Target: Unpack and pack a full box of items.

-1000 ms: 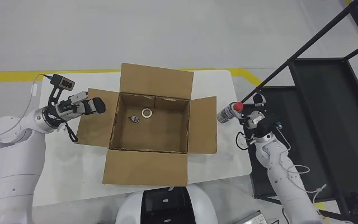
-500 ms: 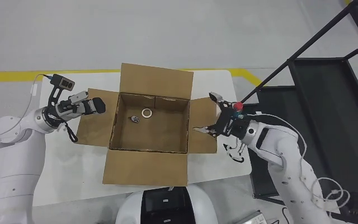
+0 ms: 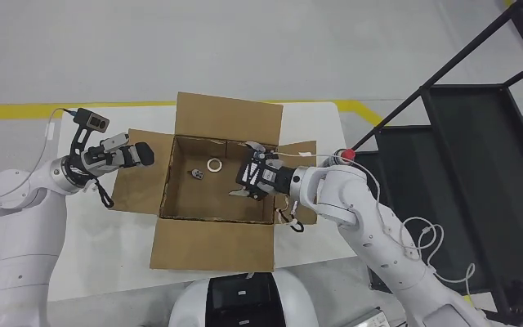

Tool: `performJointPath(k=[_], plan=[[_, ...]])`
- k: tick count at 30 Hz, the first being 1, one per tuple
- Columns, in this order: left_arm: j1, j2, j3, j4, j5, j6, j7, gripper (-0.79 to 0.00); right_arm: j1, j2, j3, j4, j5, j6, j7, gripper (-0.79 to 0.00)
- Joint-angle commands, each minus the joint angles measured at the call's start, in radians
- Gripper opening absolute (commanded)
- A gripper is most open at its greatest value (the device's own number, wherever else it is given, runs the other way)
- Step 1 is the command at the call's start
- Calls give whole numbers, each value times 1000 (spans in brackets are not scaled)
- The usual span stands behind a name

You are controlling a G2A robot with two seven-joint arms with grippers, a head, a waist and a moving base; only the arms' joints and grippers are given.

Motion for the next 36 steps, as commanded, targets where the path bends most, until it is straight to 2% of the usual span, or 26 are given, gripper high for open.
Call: performJointPath(k=[1,32,34,36], plan=[[0,0,0,0,0,0,0,0,0,0,1,0,0,-1,1,0],[0,0,0,0,0,0,0,0,-2,-1,-4,9,12,3,-8,0],[0,0,0,0,0,0,0,0,23,-6,-20,41,51,-2,3,0],[0,0,0,0,0,0,0,0,72,-14,-54,97,96,6,63,0]])
